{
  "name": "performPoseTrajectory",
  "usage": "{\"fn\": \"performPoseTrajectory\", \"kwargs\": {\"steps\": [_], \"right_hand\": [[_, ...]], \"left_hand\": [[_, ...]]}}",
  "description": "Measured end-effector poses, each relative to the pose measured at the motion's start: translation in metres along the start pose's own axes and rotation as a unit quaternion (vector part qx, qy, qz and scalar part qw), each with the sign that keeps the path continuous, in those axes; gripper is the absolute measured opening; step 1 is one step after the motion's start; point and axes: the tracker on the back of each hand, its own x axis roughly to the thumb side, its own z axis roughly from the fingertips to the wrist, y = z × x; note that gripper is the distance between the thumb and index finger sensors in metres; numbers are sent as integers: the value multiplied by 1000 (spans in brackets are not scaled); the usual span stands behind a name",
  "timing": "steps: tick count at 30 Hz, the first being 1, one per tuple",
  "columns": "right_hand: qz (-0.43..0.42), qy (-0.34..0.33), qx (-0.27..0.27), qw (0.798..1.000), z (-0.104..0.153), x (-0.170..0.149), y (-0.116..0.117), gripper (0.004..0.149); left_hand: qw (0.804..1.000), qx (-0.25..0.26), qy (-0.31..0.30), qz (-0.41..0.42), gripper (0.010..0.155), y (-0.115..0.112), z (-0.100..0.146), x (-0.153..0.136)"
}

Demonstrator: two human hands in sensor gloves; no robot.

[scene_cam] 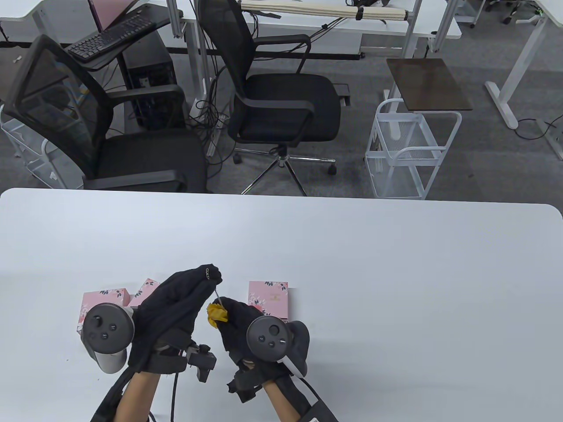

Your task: Dust necklace

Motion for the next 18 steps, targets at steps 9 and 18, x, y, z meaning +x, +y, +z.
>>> {"fn": "performPoseTrajectory", "kwargs": {"steps": [9, 18], "right_hand": [[-18, 28, 44, 998, 0, -8, 13, 38], [16, 40, 83, 996, 1, -9, 26, 38]], "left_hand": [[1000, 13, -12, 9, 37, 6, 1, 6], [999, 24, -19, 24, 37, 13, 2, 8]]}}
